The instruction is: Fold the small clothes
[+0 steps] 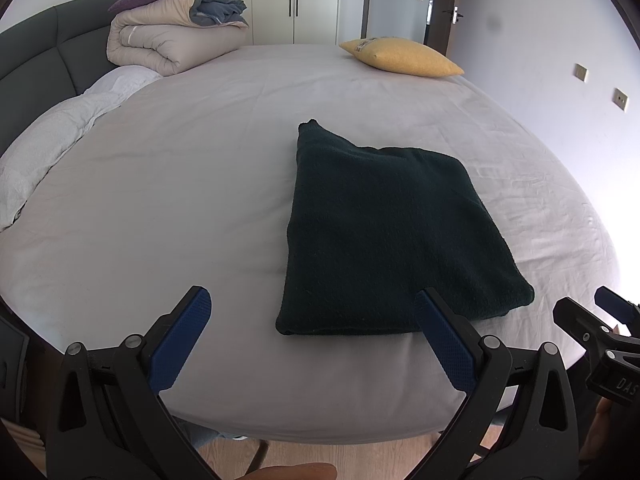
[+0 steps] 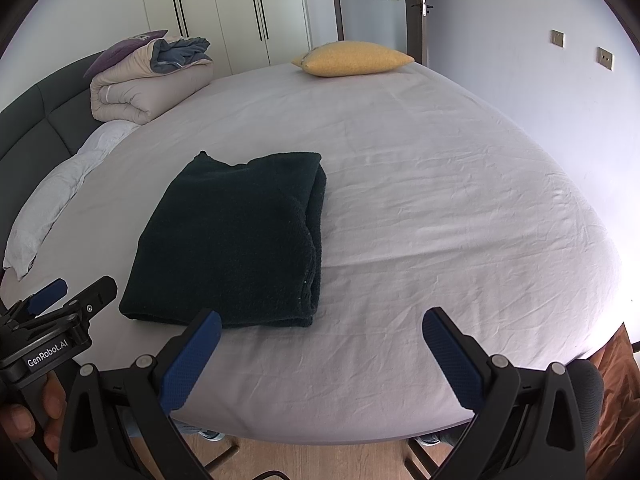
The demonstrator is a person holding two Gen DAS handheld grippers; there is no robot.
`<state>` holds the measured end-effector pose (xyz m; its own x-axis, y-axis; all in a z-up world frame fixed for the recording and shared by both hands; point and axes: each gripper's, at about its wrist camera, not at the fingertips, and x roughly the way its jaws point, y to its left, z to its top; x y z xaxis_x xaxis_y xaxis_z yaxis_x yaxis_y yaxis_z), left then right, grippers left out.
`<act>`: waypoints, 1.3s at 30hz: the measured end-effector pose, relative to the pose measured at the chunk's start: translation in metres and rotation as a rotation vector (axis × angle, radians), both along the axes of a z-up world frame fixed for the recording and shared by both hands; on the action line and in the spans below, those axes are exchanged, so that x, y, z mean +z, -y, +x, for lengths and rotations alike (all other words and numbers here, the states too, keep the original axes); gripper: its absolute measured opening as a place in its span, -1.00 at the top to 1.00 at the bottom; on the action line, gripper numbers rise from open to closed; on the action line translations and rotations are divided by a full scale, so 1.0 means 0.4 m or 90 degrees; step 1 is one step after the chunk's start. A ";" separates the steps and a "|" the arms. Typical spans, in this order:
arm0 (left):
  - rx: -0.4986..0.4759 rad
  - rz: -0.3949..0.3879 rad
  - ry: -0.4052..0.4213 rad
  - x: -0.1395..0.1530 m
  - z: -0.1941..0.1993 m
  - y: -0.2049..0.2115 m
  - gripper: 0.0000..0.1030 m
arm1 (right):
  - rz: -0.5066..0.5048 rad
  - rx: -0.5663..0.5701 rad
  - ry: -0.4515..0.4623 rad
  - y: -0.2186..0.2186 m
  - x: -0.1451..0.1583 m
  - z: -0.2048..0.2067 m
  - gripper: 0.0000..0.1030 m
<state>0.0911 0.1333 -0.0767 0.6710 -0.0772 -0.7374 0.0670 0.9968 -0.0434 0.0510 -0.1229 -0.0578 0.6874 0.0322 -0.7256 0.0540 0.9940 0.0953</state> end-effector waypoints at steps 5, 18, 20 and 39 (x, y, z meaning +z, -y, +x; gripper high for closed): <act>-0.004 0.001 -0.001 -0.002 0.000 0.002 -1.00 | 0.003 -0.002 -0.001 -0.002 0.001 -0.003 -1.00; -0.006 0.001 -0.002 -0.002 0.001 0.001 -1.00 | 0.004 -0.001 -0.003 -0.002 -0.003 -0.002 -1.00; -0.005 0.001 -0.002 -0.002 0.000 0.001 -1.00 | 0.006 0.000 -0.004 -0.004 -0.005 -0.003 -1.00; -0.008 0.001 -0.005 -0.006 -0.004 0.006 -1.00 | 0.008 0.000 -0.006 -0.004 -0.009 -0.004 -1.00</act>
<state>0.0893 0.1310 -0.0791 0.6648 -0.0838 -0.7423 0.0791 0.9960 -0.0416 0.0495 -0.1211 -0.0613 0.6810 0.0410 -0.7311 0.0554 0.9927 0.1073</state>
